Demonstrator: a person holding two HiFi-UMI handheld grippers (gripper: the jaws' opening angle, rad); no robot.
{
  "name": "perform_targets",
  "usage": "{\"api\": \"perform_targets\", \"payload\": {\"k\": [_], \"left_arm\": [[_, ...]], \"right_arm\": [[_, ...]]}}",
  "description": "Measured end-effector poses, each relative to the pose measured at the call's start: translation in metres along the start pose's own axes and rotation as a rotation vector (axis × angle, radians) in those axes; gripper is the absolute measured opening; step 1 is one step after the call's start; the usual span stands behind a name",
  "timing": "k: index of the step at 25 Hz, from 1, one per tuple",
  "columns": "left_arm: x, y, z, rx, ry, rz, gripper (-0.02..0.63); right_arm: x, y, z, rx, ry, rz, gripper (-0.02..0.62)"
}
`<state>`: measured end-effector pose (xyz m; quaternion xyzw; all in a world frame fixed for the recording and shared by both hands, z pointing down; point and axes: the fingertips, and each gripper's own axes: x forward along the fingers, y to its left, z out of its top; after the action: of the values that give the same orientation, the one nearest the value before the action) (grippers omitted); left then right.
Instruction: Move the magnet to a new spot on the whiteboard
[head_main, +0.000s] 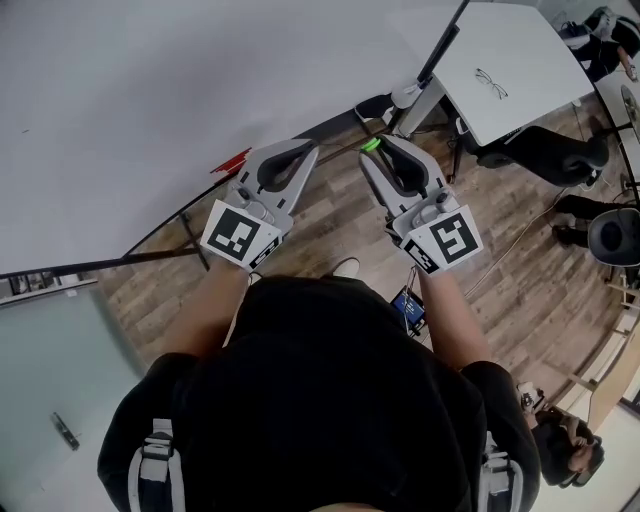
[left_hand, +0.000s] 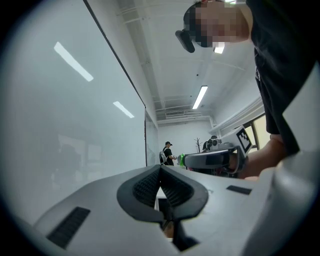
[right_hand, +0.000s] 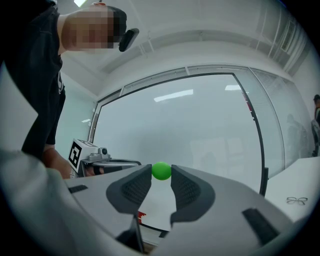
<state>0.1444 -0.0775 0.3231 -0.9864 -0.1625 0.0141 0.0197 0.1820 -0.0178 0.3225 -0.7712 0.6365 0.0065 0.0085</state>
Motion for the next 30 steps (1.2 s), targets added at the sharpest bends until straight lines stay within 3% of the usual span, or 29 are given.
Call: {"api": "perform_targets", "payload": {"k": [12, 18, 30], "left_arm": [[0.078, -0.017, -0.008, -0.007, 0.028, 0.008, 0.002], [0.100, 0.005, -0.021, -0.004, 0.029, 0.025, 0.002], [0.161, 0.054, -0.048, -0.044, 0.008, -0.030, 0.002]], "right_arm": [[-0.027, -0.078, -0.006, 0.026, -0.018, -0.041, 0.118], [-0.008, -0.104, -0.017, 0.024, 0.004, -0.087, 0.119], [0.049, -0.175, -0.038, 0.008, 0.067, -0.178, 0.118]]}}
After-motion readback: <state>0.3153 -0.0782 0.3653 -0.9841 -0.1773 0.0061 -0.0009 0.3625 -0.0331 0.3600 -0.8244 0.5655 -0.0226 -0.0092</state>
